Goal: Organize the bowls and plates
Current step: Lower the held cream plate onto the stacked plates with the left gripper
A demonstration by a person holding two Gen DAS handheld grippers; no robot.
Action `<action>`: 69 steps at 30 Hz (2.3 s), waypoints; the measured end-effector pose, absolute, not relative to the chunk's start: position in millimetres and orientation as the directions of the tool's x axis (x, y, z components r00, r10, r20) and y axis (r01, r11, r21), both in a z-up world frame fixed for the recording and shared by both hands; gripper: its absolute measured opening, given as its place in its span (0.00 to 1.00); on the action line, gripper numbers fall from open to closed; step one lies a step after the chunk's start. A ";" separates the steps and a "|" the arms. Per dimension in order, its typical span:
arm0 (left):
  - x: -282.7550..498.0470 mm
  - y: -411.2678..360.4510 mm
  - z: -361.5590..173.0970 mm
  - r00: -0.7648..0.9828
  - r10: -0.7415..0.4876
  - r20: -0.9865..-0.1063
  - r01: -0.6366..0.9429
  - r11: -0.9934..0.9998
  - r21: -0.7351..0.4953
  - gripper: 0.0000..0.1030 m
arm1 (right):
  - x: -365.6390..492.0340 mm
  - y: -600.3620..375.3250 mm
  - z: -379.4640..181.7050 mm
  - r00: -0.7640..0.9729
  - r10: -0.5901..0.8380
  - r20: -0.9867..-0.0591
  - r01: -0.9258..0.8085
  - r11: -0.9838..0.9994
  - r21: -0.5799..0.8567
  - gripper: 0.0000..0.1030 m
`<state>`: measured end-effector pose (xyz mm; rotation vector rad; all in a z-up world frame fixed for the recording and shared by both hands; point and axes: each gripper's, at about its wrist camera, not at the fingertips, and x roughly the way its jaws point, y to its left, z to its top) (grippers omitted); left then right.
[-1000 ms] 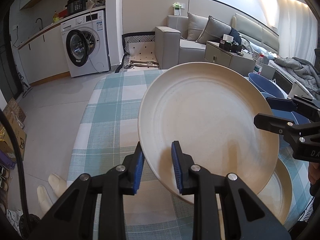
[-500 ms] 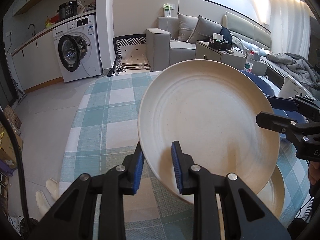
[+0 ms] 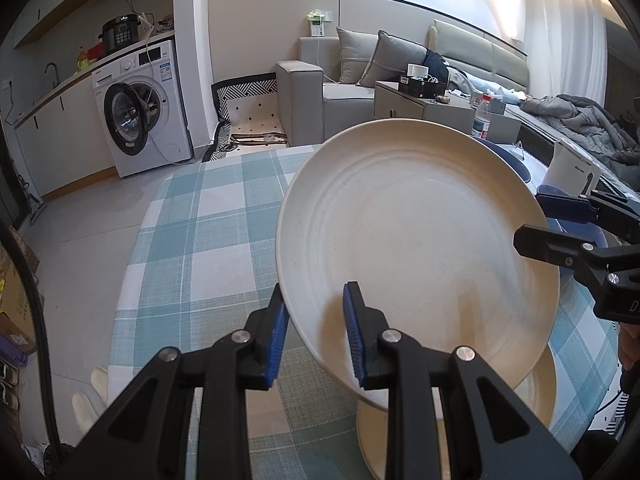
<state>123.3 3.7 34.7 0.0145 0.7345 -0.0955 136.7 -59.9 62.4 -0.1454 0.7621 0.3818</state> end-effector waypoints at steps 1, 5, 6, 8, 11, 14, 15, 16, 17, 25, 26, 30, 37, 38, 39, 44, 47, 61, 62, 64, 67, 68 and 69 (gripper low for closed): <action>122.7 2.6 35.4 0.739 -0.085 -0.669 0.095 0.995 -0.022 0.24 | 136.2 -60.9 62.7 0.659 0.284 -0.697 -0.387 0.922 0.009 0.62; 119.3 -0.7 37.1 0.742 -0.092 -0.664 0.105 0.994 -0.021 0.24 | 125.9 -68.1 63.4 0.665 0.281 -0.693 -0.381 0.925 0.009 0.62; 118.4 -1.3 37.5 0.743 -0.094 -0.663 0.107 0.994 -0.021 0.24 | 125.0 -70.4 63.8 0.666 0.281 -0.691 -0.378 0.926 0.012 0.62; 116.7 -3.6 37.6 0.742 -0.099 -0.663 0.115 0.993 -0.020 0.24 | 120.9 -72.9 64.2 0.668 0.279 -0.690 -0.373 0.928 0.014 0.62; 111.9 -5.9 34.8 0.736 -0.104 -0.669 0.125 0.992 -0.017 0.24 | 117.9 -74.9 63.0 0.667 0.281 -0.690 -0.373 0.928 0.017 0.62; 106.7 -8.4 31.9 0.731 -0.104 -0.674 0.131 0.991 -0.010 0.24 | 110.6 -75.0 60.0 0.665 0.283 -0.692 -0.372 0.928 0.021 0.62; 105.4 -8.7 31.4 0.730 -0.104 -0.676 0.132 0.991 -0.010 0.24 | 110.9 -75.5 59.9 0.664 0.283 -0.692 -0.372 0.928 0.023 0.62; 104.1 -9.4 30.8 0.729 -0.103 -0.677 0.131 0.991 -0.009 0.24 | 109.2 -76.1 58.8 0.663 0.283 -0.693 -0.371 0.928 0.025 0.62; 102.7 -10.3 30.3 0.727 -0.101 -0.679 0.131 0.991 -0.007 0.24 | 107.2 -77.1 57.9 0.663 0.284 -0.692 -0.369 0.929 0.028 0.62; 94.0 -13.5 28.3 0.724 -0.102 -0.682 0.141 0.990 0.002 0.25 | 98.9 -79.8 54.6 0.661 0.283 -0.695 -0.362 0.932 0.035 0.62; 93.6 -13.7 28.0 0.723 -0.102 -0.683 0.143 0.990 0.002 0.25 | 98.9 -80.7 53.9 0.660 0.284 -0.696 -0.361 0.932 0.038 0.62; 90.9 -14.1 27.4 0.720 -0.106 -0.686 0.150 0.989 0.005 0.25 | 93.5 -83.5 50.7 0.658 0.286 -0.696 -0.358 0.933 0.045 0.62; 83.3 -14.8 24.4 0.715 -0.099 -0.692 0.150 0.989 0.013 0.25 | 87.5 -83.5 44.4 0.646 0.289 -0.707 -0.362 0.931 0.051 0.62; 81.4 -14.7 23.4 0.715 -0.099 -0.692 0.150 0.989 0.013 0.25 | 86.4 -83.7 43.3 0.644 0.290 -0.708 -0.362 0.931 0.053 0.62; 79.9 -14.9 22.6 0.714 -0.099 -0.693 0.151 0.988 0.015 0.25 | 85.6 -84.7 41.6 0.643 0.291 -0.709 -0.362 0.931 0.054 0.62; 77.0 -16.4 21.2 0.711 -0.095 -0.697 0.152 0.988 0.021 0.26 | 80.5 -86.6 37.6 0.639 0.287 -0.714 -0.359 0.932 0.053 0.62; 76.1 -18.3 21.7 0.710 -0.098 -0.697 0.159 0.987 0.023 0.26 | 79.3 -90.1 36.9 0.637 0.287 -0.715 -0.355 0.933 0.059 0.62; 68.4 -29.4 18.9 0.704 -0.102 -0.702 0.181 0.983 0.038 0.27 | 64.6 -102.3 29.2 0.634 0.286 -0.719 -0.336 0.939 0.077 0.62; 67.1 -29.4 18.0 0.703 -0.102 -0.704 0.181 0.983 0.038 0.27 | 63.9 -102.5 28.3 0.633 0.287 -0.719 -0.337 0.938 0.077 0.62; 65.5 -29.2 16.6 0.701 -0.101 -0.706 0.180 0.983 0.038 0.27 | 62.7 -101.1 26.1 0.629 0.287 -0.722 -0.337 0.938 0.080 0.62; 63.6 -29.2 13.8 0.696 -0.098 -0.712 0.177 0.984 0.037 0.27 | 62.3 -100.4 23.7 0.624 0.289 -0.726 -0.340 0.937 0.080 0.62; 63.4 -28.9 12.6 0.693 -0.099 -0.714 0.176 0.984 0.034 0.27 | 61.8 -100.4 22.5 0.623 0.289 -0.727 -0.340 0.937 0.082 0.62; 63.3 -28.2 11.7 0.691 -0.098 -0.716 0.175 0.984 0.034 0.27 | 61.3 -100.5 21.1 0.621 0.290 -0.729 -0.341 0.936 0.082 0.62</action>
